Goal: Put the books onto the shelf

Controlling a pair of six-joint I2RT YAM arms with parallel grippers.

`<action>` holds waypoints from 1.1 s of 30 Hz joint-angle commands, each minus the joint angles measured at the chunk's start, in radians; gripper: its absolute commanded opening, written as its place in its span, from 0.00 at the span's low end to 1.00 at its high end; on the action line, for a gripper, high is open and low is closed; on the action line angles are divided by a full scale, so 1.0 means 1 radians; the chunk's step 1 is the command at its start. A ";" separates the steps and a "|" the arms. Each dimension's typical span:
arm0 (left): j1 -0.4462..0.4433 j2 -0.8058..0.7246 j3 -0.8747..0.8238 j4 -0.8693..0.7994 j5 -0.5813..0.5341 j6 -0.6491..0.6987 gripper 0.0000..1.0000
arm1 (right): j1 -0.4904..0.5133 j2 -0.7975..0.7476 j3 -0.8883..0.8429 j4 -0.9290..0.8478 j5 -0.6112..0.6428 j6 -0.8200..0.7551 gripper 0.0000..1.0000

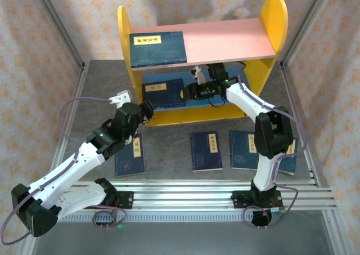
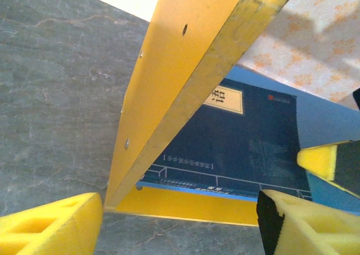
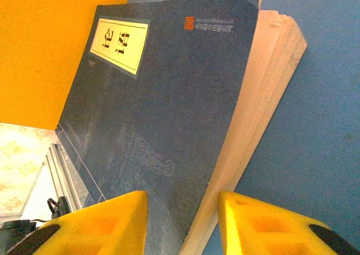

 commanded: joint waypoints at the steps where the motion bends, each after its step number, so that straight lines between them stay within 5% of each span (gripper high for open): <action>1: 0.009 -0.018 0.019 -0.112 -0.022 -0.001 0.73 | 0.013 -0.008 0.026 0.013 0.007 0.000 0.39; 19: 0.017 -0.013 -0.100 -0.522 0.017 -0.313 0.75 | -0.030 -0.138 -0.098 -0.013 0.153 -0.009 0.49; 33: 0.064 0.086 -0.249 -0.561 0.048 -0.363 0.78 | -0.018 -0.388 -0.330 -0.090 0.434 0.026 0.54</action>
